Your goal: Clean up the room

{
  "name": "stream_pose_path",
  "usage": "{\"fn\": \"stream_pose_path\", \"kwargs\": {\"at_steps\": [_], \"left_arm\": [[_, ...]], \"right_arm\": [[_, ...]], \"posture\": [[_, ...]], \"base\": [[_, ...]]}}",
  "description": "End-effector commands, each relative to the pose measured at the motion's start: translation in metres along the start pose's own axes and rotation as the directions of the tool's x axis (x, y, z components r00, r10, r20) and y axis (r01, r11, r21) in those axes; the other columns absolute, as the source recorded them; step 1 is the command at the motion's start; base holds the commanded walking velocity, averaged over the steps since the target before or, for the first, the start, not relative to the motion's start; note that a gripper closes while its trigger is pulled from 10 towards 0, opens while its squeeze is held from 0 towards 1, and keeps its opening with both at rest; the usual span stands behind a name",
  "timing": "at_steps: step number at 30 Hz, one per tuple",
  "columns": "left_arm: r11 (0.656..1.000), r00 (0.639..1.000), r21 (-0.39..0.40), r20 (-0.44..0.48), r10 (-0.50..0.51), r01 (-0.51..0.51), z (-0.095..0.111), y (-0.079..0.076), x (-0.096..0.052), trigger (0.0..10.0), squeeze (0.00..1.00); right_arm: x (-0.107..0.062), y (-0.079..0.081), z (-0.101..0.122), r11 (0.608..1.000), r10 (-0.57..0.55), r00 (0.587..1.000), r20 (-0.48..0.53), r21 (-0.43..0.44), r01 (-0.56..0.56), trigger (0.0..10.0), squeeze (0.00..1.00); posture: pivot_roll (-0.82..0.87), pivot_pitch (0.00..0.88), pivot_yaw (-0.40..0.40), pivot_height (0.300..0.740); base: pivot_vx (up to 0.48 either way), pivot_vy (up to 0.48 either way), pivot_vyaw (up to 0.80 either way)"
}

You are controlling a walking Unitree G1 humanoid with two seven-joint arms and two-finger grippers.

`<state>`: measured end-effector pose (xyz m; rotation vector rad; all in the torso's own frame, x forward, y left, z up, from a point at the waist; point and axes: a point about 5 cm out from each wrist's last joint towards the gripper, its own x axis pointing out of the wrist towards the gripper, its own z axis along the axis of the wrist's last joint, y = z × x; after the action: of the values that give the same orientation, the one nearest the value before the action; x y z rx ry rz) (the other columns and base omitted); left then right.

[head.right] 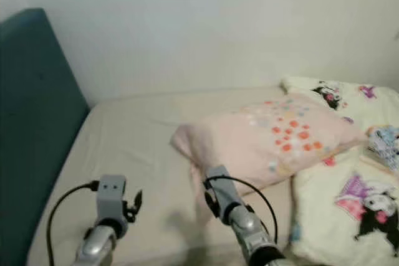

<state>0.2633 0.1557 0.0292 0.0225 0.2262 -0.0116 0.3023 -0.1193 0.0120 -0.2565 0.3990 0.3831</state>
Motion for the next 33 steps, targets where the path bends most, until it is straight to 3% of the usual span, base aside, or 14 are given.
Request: {"fn": "stream_pose_path", "kwargs": {"at_steps": [1,28,33], "left_arm": [[1.000,0.999,-0.005,-0.024,0.030,-0.030,-0.0046,0.0071,-0.0017,10.0,0.00],[1.000,0.999,0.017,-0.036,0.023,-0.023,-0.0046,0.0094,0.0009,10.0,0.00],[1.000,0.999,0.021,-0.031,0.021,-0.020,-0.0033,0.0087,0.0011,10.0,0.00]], "right_arm": [[0.0005,0.0078,-0.0015,1.000,0.019,1.000,-0.003,0.009,-0.019,10.0,0.00],[0.0010,0.0079,-0.0003,1.000,0.010,1.000,0.005,0.020,-0.010,10.0,0.00],[0.0012,0.0106,0.0010,0.999,0.030,0.999,0.011,-0.022,-0.030,10.0,0.00]], "posture": [[0.03,0.061,-0.029,0.740],[0.03,0.065,-0.020,0.740],[0.04,0.065,-0.021,0.740]], "base": [[0.000,0.000,0.00],[0.000,0.000,0.00],[0.000,0.000,0.00]]}}
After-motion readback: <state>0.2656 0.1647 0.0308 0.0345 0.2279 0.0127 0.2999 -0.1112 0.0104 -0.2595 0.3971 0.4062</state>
